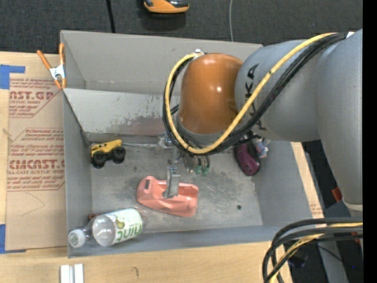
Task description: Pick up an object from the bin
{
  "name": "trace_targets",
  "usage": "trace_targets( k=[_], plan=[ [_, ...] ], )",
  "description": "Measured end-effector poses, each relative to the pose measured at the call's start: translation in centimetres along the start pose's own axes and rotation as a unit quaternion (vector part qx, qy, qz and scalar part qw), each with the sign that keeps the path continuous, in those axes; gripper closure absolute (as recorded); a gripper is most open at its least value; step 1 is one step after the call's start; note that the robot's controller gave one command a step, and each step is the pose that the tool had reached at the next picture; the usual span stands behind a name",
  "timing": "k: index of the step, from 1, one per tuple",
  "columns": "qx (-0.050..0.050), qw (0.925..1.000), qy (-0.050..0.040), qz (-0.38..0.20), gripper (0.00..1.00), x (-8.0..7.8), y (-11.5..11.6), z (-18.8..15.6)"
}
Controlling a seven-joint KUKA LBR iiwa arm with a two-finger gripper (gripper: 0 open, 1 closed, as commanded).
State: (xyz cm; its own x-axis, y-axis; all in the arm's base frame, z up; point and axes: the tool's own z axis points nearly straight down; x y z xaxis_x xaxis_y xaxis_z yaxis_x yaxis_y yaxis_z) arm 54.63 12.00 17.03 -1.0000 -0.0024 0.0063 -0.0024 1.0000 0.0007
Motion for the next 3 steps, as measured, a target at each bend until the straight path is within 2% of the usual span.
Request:
trace_targets(
  k=[1, 2, 3],
  plan=[
    [0.0, 1.0, -0.0036, 0.001, 0.0, -0.1, -0.1, -0.5],
    [0.0, 0.9995, -0.0061, -0.03, 0.0, 3.6, 0.2, 4.4],
    [0.0, 0.9946, -0.0047, -0.104, 0.0, 2.7, -0.9, 9.8]
  ],
)
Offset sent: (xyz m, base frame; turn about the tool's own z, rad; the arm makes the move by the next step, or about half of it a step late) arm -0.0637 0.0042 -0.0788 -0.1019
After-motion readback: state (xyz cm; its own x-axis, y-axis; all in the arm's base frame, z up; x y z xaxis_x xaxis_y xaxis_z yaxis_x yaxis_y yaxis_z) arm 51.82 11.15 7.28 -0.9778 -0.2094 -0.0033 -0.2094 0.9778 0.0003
